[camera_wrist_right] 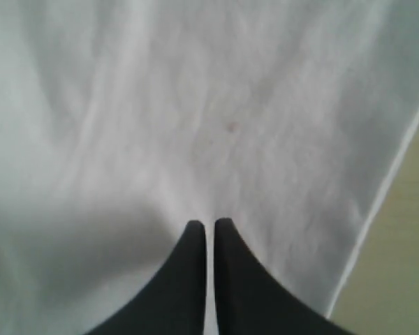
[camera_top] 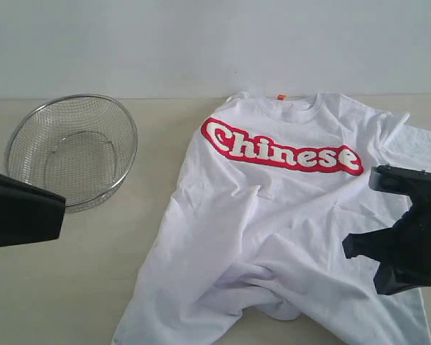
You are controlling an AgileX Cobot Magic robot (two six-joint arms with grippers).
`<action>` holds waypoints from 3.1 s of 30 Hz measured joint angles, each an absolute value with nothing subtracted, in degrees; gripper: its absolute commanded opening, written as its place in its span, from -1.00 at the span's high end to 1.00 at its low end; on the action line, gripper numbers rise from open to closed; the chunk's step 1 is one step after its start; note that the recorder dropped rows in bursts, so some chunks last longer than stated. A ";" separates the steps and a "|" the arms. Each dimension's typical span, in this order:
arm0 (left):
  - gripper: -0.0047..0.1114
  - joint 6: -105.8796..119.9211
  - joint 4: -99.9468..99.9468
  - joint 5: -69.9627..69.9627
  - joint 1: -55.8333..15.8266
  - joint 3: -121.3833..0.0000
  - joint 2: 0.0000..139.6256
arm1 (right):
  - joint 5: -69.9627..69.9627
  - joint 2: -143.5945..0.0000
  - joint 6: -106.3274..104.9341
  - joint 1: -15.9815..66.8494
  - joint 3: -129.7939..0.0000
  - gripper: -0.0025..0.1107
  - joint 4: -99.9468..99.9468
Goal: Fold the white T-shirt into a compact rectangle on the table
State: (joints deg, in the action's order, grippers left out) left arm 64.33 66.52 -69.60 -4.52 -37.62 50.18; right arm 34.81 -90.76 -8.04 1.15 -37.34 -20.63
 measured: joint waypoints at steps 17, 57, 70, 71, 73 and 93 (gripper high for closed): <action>0.84 64.09 66.52 -69.60 -4.52 -37.62 50.18 | 38.43 -100.06 -0.69 1.26 -43.10 0.96 -8.71; 0.84 66.35 63.05 -69.74 -9.97 -37.62 71.39 | 49.50 -76.35 0.63 18.60 -38.59 0.96 -12.43; 0.84 66.71 63.09 -67.19 -16.87 -37.62 86.85 | 54.46 -77.08 0.64 25.62 -36.82 0.96 -12.23; 0.84 66.71 63.09 -66.67 -17.33 -37.62 87.85 | 54.17 -77.74 0.64 25.62 -36.48 0.96 -11.98; 0.84 66.71 63.09 -65.24 -18.51 -37.62 89.79 | 53.80 -78.95 0.64 25.62 -36.03 0.96 -11.85; 0.84 66.94 63.18 -49.77 -21.05 -37.62 100.97 | 48.12 -86.88 2.10 25.70 -35.82 0.96 -7.82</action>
